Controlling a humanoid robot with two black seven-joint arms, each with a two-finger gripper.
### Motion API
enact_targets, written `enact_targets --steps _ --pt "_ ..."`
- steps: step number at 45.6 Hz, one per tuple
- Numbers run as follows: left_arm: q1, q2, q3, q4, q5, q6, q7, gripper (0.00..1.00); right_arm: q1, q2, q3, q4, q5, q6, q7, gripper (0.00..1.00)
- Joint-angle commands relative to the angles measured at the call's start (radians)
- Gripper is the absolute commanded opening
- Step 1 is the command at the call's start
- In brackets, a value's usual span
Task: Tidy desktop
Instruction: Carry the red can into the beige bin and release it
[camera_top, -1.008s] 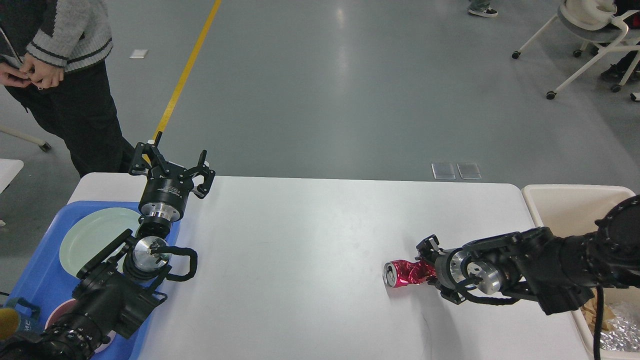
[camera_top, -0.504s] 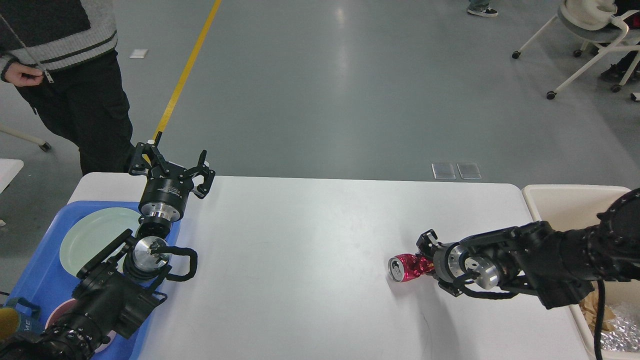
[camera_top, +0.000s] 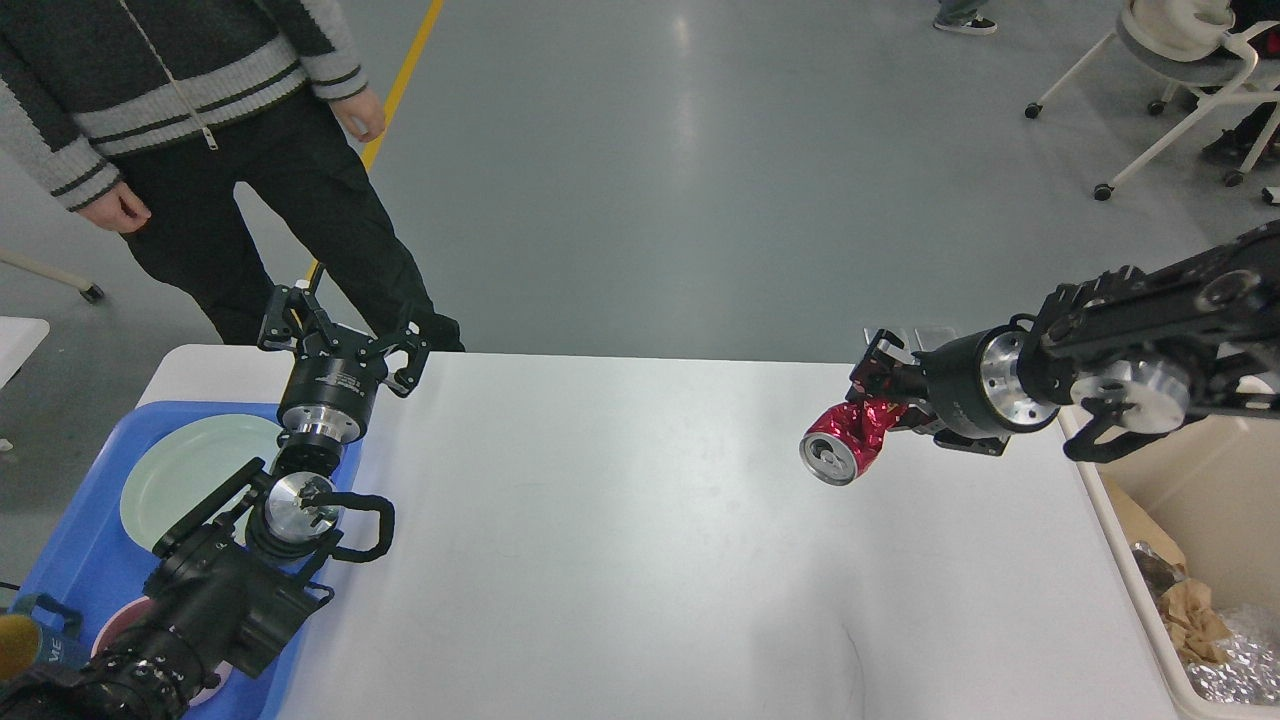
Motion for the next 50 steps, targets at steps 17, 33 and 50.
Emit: enact_targets --steps 17,33,50 --pt "0.000 0.000 0.000 0.000 0.000 0.001 0.000 0.97 -0.387 -0.106 -0.192 -0.511 -0.085 -0.017 -0.004 0.00" --pt "0.000 0.000 0.000 0.000 0.000 0.001 0.000 0.97 -1.256 -0.094 -0.029 -1.571 -0.009 -0.024 -0.021 0.00" --pt "0.000 0.000 0.000 0.000 0.000 0.001 0.000 0.97 -1.271 -0.084 0.074 -1.575 -0.001 -0.024 -0.067 1.00"
